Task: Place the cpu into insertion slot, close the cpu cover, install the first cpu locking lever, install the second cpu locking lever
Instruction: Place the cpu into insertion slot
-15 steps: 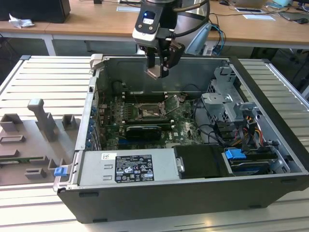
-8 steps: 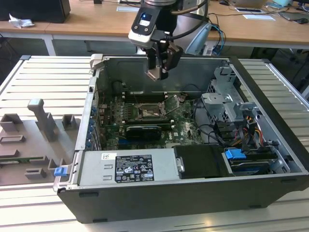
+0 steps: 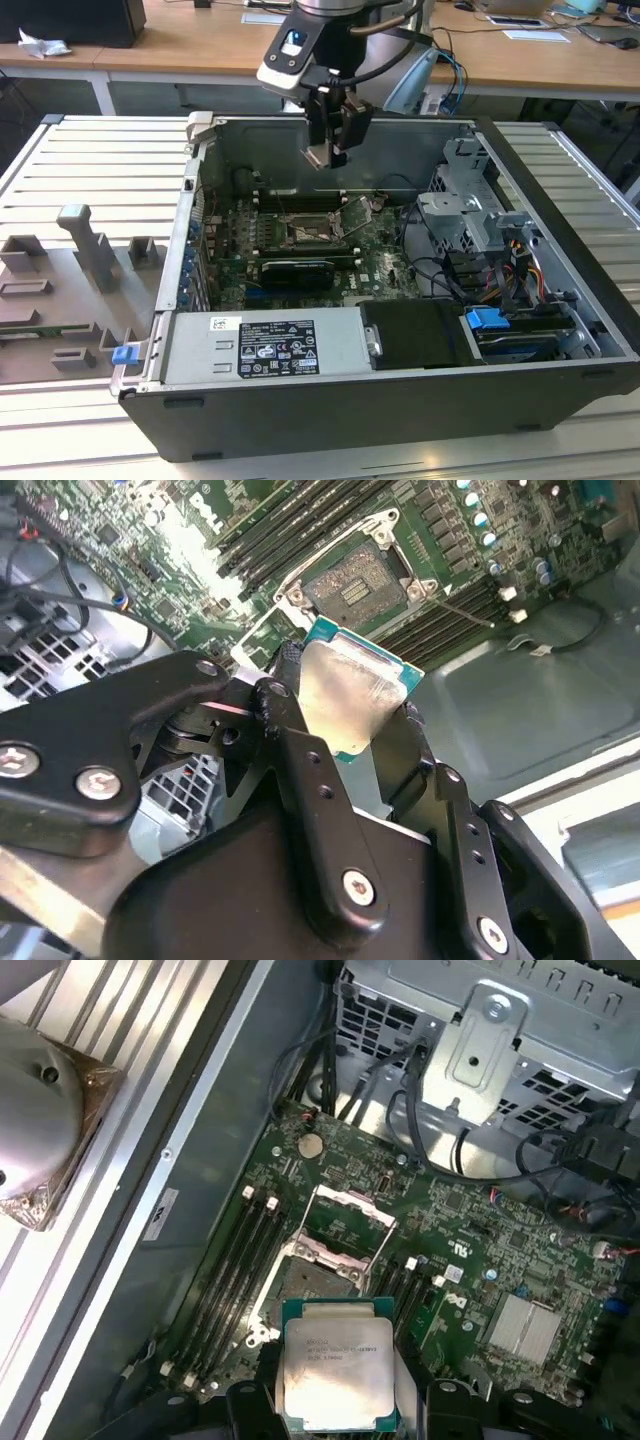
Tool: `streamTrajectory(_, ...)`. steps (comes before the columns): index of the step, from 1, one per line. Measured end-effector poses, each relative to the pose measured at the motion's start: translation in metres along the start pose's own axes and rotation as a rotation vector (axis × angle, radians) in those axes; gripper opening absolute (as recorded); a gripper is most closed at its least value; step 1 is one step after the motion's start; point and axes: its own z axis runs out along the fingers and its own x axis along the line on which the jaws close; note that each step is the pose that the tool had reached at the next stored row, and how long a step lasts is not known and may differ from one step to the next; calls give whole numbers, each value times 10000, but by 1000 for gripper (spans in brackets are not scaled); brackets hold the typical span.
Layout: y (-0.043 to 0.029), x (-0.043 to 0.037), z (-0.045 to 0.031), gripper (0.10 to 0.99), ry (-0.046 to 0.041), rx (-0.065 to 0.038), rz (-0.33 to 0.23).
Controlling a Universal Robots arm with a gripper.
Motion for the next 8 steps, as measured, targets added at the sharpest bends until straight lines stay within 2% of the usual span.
streamTrajectory(2,-1,0,15,525,-27,9,415)
streamTrajectory(8,-3,-1,36,525,-55,26,883)
